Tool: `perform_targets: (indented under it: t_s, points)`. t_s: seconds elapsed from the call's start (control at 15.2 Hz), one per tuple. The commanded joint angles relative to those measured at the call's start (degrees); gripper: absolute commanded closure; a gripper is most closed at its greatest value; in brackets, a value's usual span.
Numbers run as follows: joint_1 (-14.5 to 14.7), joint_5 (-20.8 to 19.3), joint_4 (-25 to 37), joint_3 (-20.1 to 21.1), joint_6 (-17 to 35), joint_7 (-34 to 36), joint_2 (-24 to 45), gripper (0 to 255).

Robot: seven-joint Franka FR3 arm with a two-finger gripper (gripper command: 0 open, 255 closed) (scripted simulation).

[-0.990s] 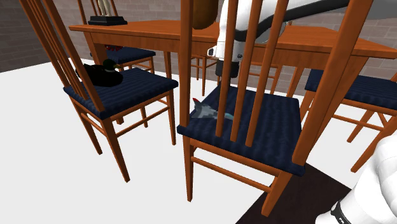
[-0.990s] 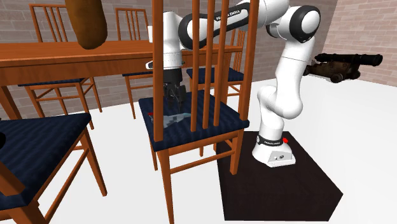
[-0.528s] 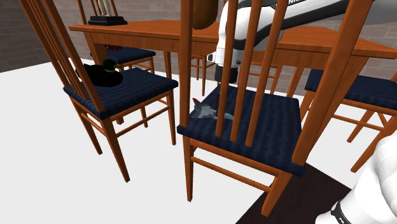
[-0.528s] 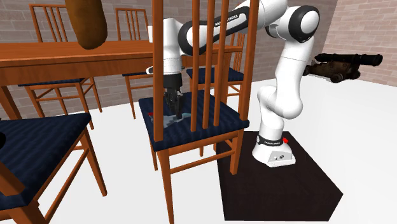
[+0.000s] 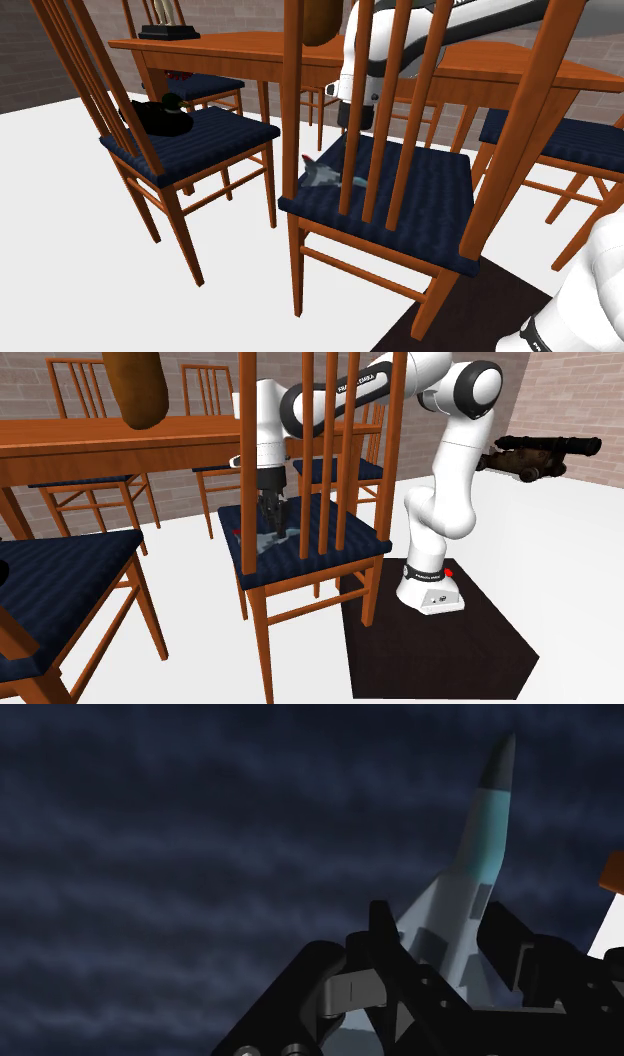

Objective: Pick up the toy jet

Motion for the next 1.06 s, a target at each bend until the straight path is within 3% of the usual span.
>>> perform_targets:
  t_s: [0.0,0.99]
  points:
    - [0.0,-0.1,1.0,-0.1,-1.2,0.2,-0.2,255]
    - [-0.2,-0.6,10.4,-0.3,-11.1,1.8,-0.7,255]
